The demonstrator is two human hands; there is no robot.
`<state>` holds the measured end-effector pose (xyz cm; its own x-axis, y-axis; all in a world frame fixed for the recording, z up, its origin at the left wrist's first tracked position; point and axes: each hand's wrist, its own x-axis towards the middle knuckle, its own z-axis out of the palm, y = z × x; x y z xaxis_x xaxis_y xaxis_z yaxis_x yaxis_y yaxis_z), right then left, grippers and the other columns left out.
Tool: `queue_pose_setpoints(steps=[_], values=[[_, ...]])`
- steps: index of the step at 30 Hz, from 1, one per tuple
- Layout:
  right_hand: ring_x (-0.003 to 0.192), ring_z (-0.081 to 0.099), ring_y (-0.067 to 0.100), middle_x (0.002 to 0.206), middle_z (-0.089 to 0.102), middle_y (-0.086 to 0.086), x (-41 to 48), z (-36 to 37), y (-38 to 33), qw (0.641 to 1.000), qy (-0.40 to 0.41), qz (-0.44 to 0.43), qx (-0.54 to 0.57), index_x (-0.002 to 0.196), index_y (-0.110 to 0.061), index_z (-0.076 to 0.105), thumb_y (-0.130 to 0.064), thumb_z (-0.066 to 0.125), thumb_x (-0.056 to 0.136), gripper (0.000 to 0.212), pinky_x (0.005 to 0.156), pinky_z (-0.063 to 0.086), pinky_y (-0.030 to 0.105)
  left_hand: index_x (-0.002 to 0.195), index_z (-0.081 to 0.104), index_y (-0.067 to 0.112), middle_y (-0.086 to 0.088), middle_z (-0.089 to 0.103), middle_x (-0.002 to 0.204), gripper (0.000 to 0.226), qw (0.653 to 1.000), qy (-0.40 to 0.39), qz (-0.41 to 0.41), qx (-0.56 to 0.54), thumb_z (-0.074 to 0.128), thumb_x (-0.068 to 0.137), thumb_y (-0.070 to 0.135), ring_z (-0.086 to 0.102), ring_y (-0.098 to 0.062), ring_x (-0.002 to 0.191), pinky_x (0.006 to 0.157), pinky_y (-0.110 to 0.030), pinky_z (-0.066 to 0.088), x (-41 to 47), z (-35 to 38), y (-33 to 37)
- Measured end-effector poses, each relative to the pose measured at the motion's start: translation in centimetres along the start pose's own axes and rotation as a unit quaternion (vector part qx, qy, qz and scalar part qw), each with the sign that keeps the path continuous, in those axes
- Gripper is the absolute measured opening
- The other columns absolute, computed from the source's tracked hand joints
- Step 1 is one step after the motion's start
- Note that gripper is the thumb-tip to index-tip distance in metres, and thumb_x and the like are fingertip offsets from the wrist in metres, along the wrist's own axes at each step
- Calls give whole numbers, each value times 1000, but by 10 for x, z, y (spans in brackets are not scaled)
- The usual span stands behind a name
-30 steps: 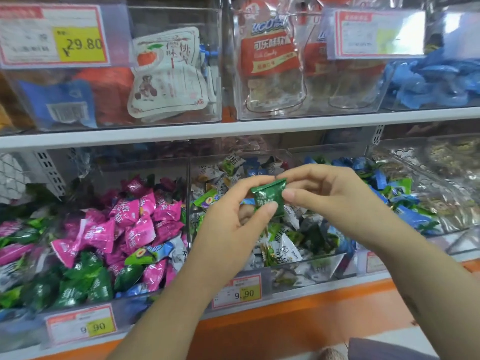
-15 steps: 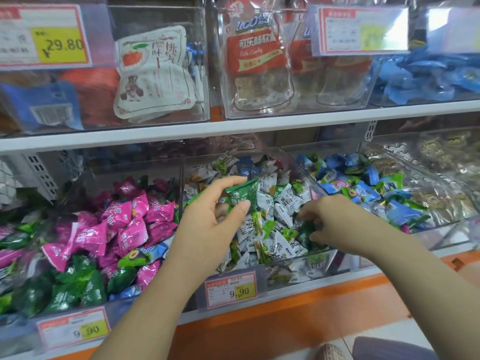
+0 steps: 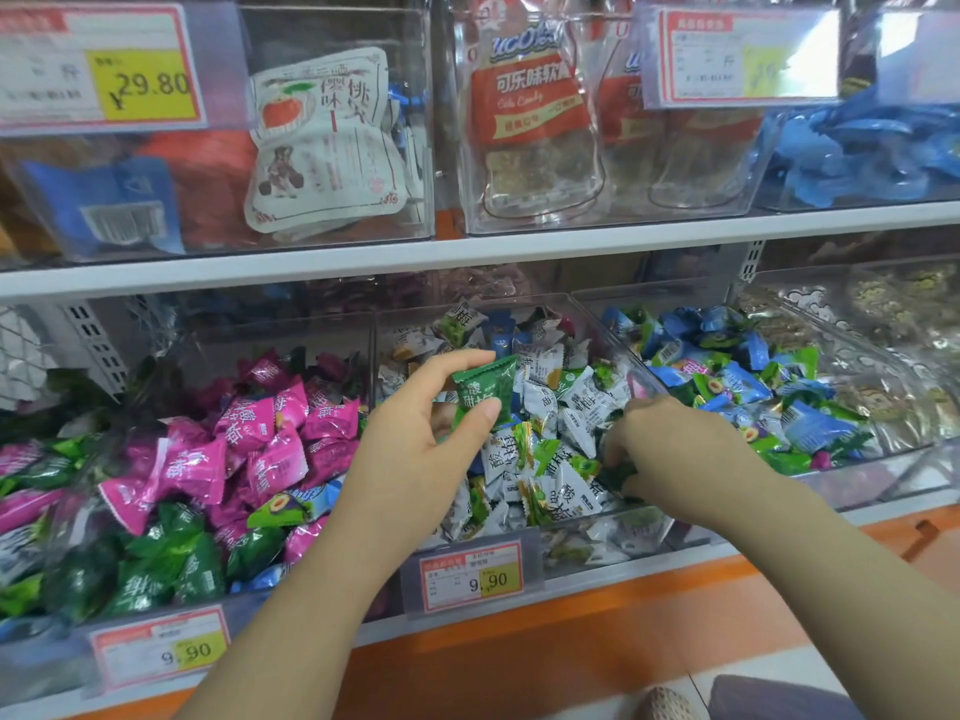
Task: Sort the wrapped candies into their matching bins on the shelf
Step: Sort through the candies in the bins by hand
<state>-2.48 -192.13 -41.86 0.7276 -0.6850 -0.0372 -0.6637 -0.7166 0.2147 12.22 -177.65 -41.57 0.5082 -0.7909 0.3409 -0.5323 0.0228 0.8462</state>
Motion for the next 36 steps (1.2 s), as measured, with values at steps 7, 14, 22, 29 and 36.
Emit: queue_pose_setpoints(steps=[7,14,22,29,36], values=[[79,58,8,92,64,-9,-1,-10,20,977,31,-20,211,101,-29,68,-25,70,84,18,76,49,23,112,37,63,35,37,97,40,1000,3,-1,-26,56,91,34,58,10,92,62,-6,44,-1,2,1],[66,56,-3,79,66,-11,-7,-29,23,854,178,-31,488,85,-30,67,-19,73,80,13,62,42,4,85,58,35,12,49,53,13,999,31,2,9,54,93,26,39,-5,40,39,-11,29,1,2,-4],[74,65,12,86,72,1,-10,-41,-11,747,133,-128,638,86,-24,70,-16,74,75,14,70,55,21,103,63,42,18,66,110,43,995,-47,-27,-82,52,68,65,63,4,96,89,-24,50,-2,4,2],[80,67,8,89,73,-2,8,-38,-23,742,134,-115,647,91,-24,69,-12,69,83,15,76,54,19,92,66,33,18,72,91,28,994,35,-11,-100,59,70,50,68,-3,83,81,-32,54,1,-16,0],[102,57,0,120,62,-9,28,-15,-47,911,2,-149,385,125,-26,58,-28,63,90,36,87,45,17,96,66,31,20,71,92,34,990,103,-28,-95,58,70,51,68,-2,86,86,-34,54,-2,-43,-8]])
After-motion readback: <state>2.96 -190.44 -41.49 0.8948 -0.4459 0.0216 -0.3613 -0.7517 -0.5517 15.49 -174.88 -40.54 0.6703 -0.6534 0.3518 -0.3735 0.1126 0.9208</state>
